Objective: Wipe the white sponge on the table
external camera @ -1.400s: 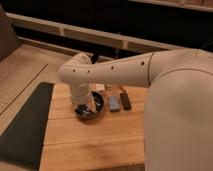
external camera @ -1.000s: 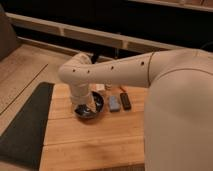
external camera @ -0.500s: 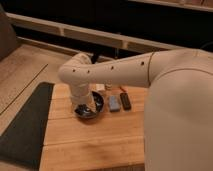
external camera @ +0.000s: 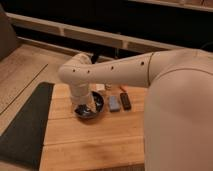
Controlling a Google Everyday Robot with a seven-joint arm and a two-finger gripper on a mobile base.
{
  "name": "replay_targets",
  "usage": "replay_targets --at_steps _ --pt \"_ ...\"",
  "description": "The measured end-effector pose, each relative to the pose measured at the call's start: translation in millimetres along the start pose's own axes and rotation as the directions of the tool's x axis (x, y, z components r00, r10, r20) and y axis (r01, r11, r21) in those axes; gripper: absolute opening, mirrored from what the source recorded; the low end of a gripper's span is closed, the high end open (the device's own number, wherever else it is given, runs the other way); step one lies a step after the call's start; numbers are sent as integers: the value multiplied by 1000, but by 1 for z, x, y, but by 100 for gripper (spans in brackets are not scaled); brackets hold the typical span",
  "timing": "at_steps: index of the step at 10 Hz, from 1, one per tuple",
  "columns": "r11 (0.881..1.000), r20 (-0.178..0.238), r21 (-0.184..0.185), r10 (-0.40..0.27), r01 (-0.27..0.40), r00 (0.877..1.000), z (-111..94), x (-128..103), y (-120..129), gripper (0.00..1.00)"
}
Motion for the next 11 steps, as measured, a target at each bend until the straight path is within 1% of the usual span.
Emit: replay_targets --at_steps 5,6,7,8,9,10,11 --pt "1000 0 0 0 0 1000 0 0 0 65" --pt "1000 2 1 -2 2 1000 0 -1 0 65" --pt "1000 14 2 -8 8 1000 -2 -4 1 65" --pt "1000 64 -7 -19 20 998 -10 -18 1 65" --pt "1000 150 -19 -18 22 989 -28 -41 -8 65" --pt "999 204 -29 -11 18 979 -40 -53 -16 65" --pt "999 278 -52 15 -1 960 -59 -65 -35 65"
